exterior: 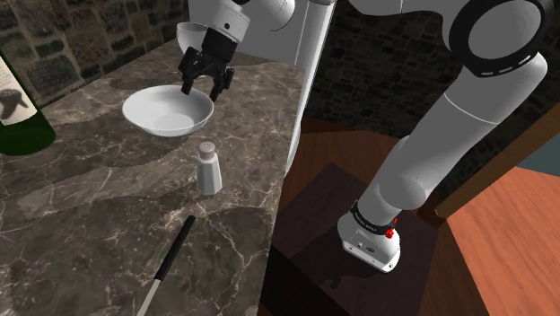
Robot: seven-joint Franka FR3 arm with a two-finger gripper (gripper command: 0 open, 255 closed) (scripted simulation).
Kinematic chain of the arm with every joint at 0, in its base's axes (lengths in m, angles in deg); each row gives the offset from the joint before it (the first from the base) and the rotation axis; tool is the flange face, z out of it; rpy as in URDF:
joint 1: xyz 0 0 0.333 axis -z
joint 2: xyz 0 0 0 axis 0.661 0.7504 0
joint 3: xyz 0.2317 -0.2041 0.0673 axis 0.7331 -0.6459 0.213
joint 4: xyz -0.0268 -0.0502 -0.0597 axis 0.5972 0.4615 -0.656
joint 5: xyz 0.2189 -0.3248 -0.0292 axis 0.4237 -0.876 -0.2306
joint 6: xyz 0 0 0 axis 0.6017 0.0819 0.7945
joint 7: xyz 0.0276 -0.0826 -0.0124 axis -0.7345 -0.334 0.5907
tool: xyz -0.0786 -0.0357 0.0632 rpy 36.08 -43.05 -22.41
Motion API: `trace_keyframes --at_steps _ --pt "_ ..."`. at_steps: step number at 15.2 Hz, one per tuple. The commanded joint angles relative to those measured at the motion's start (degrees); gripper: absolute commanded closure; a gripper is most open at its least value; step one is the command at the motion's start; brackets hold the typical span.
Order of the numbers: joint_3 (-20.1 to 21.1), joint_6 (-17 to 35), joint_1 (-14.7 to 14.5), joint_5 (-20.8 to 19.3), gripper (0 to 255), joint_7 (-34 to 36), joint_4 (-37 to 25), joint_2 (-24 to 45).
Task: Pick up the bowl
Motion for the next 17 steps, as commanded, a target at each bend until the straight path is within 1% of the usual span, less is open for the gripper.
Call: trace_keyframes --at_steps 1,4,5,14,17 --pt "0.1 1.3 -0.1 0.4 0 -0.7 1.2 0.1" --pt "0.1 2.3 -0.1 0.6 0 -1.3 2.1 0.4" --pt "0.1 2.2 -0.1 0.6 255 -1.3 2.1 0.3" --pt "0.1 2.3 -0.1 0.6 255 -1.3 2.1 0.4" --pt "0.0 0.4 0.0 0.1 255 -0.2 0.5 -0.1"
